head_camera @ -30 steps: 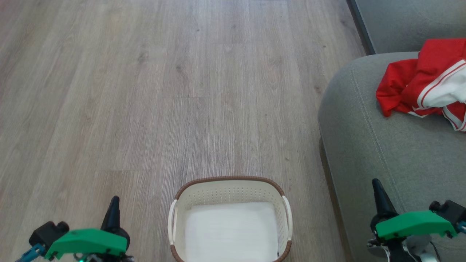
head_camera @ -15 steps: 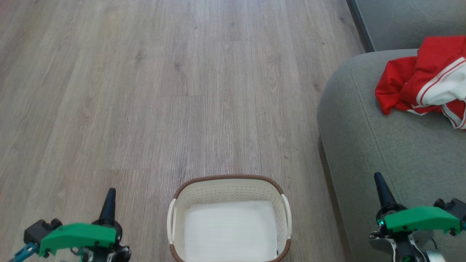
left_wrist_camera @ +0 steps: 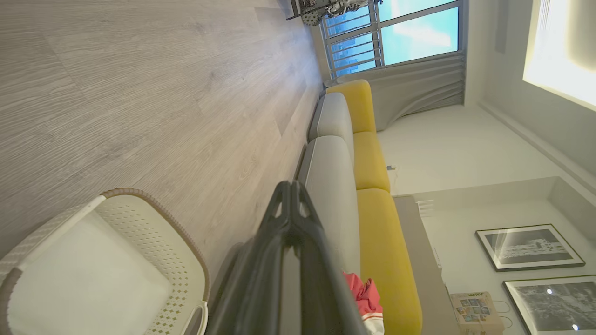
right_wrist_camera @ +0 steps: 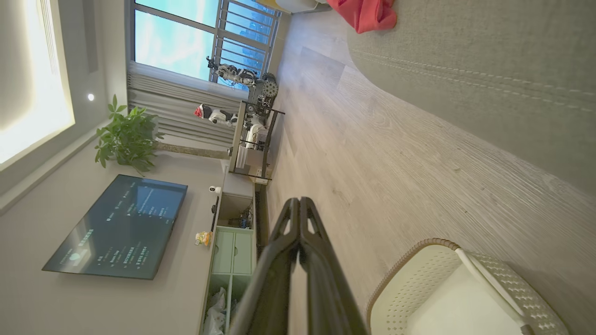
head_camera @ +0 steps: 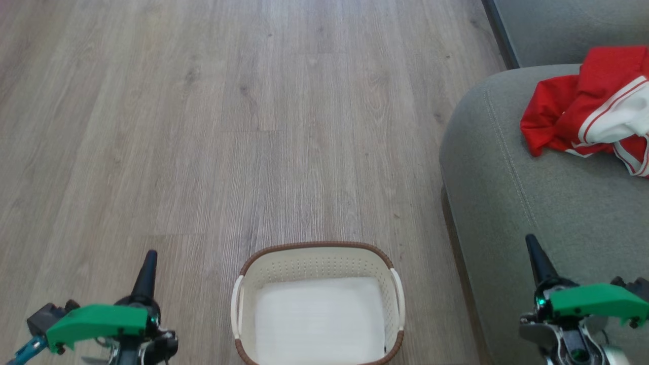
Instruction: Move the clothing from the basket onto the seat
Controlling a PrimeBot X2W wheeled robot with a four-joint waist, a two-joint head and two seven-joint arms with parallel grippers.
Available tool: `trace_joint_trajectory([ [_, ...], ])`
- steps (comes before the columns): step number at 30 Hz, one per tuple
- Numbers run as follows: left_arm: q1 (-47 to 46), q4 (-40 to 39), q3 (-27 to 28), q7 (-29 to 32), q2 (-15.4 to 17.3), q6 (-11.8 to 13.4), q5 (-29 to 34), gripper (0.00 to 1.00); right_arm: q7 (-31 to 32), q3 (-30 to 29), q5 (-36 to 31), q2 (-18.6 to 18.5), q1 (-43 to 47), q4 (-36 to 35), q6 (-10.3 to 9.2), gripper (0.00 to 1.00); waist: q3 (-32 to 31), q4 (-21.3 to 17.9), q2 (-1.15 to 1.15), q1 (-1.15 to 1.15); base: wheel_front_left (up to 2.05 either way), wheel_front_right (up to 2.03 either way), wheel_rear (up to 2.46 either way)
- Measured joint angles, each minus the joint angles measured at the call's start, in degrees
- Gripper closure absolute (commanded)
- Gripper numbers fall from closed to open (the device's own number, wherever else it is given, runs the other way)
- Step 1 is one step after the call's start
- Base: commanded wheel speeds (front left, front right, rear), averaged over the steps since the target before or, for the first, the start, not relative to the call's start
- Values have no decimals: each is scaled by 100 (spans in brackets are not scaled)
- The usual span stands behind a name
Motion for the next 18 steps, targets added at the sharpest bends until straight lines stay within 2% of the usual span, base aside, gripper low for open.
trace_joint_trajectory([
  [18,-197,35,349,294,-130,-336,-999,100,249,-151,1143,2,-75,-88,0,100,53,-46,0,0,0,0,0],
])
